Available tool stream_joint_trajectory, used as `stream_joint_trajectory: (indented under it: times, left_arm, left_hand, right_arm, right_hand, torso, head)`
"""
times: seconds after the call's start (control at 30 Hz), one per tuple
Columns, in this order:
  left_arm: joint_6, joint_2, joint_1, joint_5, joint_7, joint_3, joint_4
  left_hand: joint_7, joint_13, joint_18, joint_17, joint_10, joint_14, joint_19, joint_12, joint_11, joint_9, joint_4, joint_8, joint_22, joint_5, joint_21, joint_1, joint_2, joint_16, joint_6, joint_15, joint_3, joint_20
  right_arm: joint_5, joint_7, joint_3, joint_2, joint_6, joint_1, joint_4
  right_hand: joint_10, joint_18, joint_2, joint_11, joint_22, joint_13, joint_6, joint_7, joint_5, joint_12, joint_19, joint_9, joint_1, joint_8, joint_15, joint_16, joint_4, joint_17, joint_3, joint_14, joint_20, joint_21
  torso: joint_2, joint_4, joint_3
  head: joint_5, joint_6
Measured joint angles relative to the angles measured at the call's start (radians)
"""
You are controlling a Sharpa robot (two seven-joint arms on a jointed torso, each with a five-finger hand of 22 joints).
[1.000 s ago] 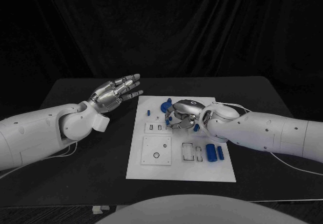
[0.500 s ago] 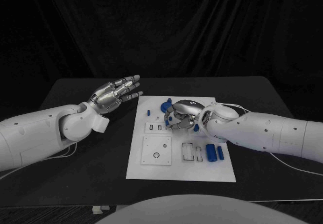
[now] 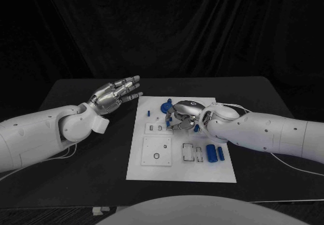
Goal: Assemble the parts on the task board
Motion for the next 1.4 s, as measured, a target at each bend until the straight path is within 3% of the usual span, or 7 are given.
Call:
stream_joint_trajectory:
  times: [0.2,0.37,0.7,0.83,1.0,1.17,1.4]
  left_arm:
    - [0.000,0.000,0.000,0.000,-0.001,0.000,-0.001]
    - [0.000,0.000,0.000,0.000,-0.002,0.000,-0.003]
    - [0.001,0.001,0.000,0.000,-0.003,0.000,-0.005]
    - [0.001,0.002,-0.001,0.000,-0.004,0.000,-0.006]
    - [0.001,0.002,-0.001,0.000,-0.004,0.000,-0.006]
    - [0.001,-0.004,-0.001,0.000,-0.004,0.000,0.000]
    - [-0.002,-0.014,-0.001,-0.001,-0.002,0.000,0.004]
  left_hand:
    - [0.000,0.000,0.000,0.000,0.000,0.000,0.000,0.000,0.000,0.000,0.000,0.000,0.000,0.000,0.000,0.000,0.000,0.000,0.000,0.000,0.000,0.000]
    - [0.000,0.000,0.000,0.000,0.000,0.000,-0.003,0.000,0.000,0.000,0.000,0.000,0.000,0.000,0.000,0.000,0.000,0.000,0.000,0.000,0.000,-0.003]
    - [0.000,0.000,0.000,0.000,0.000,0.000,-0.004,0.000,0.000,0.000,0.000,0.000,0.000,0.000,0.000,0.000,0.000,0.000,0.000,0.000,0.000,-0.004]
    - [0.000,0.000,0.000,0.000,0.000,0.000,-0.004,0.000,0.000,0.000,0.000,0.000,0.000,0.000,0.000,0.000,0.000,0.000,0.000,0.000,0.000,-0.004]
    - [0.000,0.000,0.000,0.000,0.000,0.000,-0.004,0.000,0.000,0.000,0.000,0.000,0.000,0.000,0.000,0.000,0.000,0.000,0.000,0.000,0.000,-0.004]
    - [0.000,0.000,0.000,0.000,0.000,0.000,-0.004,0.000,0.000,0.000,0.000,0.000,0.000,0.000,0.000,0.000,0.000,0.000,0.000,0.000,0.000,-0.004]
    - [0.000,0.000,0.000,0.000,0.000,0.000,-0.004,0.000,0.000,0.000,-0.003,0.000,0.000,0.000,0.000,-0.002,-0.002,0.000,0.000,0.000,0.003,-0.004]
  right_arm:
    - [-0.002,0.000,0.000,0.002,0.004,0.000,-0.002]
    - [-0.002,0.000,0.000,0.003,0.008,0.000,-0.004]
    - [-0.003,0.000,0.000,0.004,0.016,0.000,-0.006]
    - [-0.003,0.001,0.000,0.004,0.017,0.000,-0.007]
    - [-0.003,0.006,0.000,0.001,0.011,0.000,-0.006]
    - [-0.004,0.026,0.000,-0.021,-0.029,0.000,0.012]
    - [-0.002,0.086,-0.001,-0.079,-0.127,0.022,0.073]
  right_hand:
    - [0.000,0.000,-0.001,0.000,0.000,0.000,-0.005,0.005,-0.051,0.000,0.000,-0.006,-0.001,-0.009,0.000,0.000,0.000,0.000,-0.008,0.000,0.000,0.000]
    - [0.000,0.000,-0.005,0.000,0.001,0.000,-0.027,0.006,-0.062,0.000,0.000,-0.013,-0.005,-0.020,0.000,0.000,0.001,0.000,-0.012,0.000,0.000,0.000]
    - [0.003,0.000,-0.005,-0.004,0.001,0.000,-0.104,0.003,-0.102,0.000,0.000,-0.048,-0.005,-0.081,0.000,0.000,0.006,0.000,-0.021,0.000,0.000,-0.004]
    - [0.000,0.000,-0.013,-0.007,0.001,0.000,-0.142,-0.001,-0.154,0.000,0.000,-0.072,-0.013,-0.110,-0.007,0.000,0.017,0.000,-0.036,0.000,0.000,-0.004]
    - [0.000,0.000,-0.046,-0.015,0.001,0.000,-0.195,-0.009,-0.250,0.000,0.000,-0.106,-0.046,-0.141,-0.010,0.000,0.039,0.000,-0.058,0.002,-0.007,-0.010]
    - [0.000,0.000,-0.075,-0.022,0.000,0.000,-0.207,-0.011,-0.287,0.000,0.000,-0.123,-0.104,-0.145,-0.015,0.000,0.043,0.000,-0.099,0.000,-0.014,-0.016]
    - [0.000,0.000,-0.084,-0.022,0.000,0.000,-0.202,-0.016,-0.287,0.000,0.000,-0.135,-0.174,-0.138,-0.021,0.000,0.045,0.000,-0.235,0.000,-0.014,-0.016]
  torso:
    - [0.000,0.0000,0.0000]
    - [0.000,0.0000,0.0000]
    - [0.000,0.0000,0.0000]
    - [0.000,0.0000,0.0001]
    - [0.000,-0.0001,0.0001]
    - [0.000,-0.0001,0.0001]
    - [0.000,-0.0002,0.0001]
  head:
    - [0.000,0.000]
    - [0.000,0.000]
    - [-0.001,0.000]
    - [-0.001,0.000]
    - [-0.001,0.000]
    - [0.004,0.000]
    - [0.010,0.000]
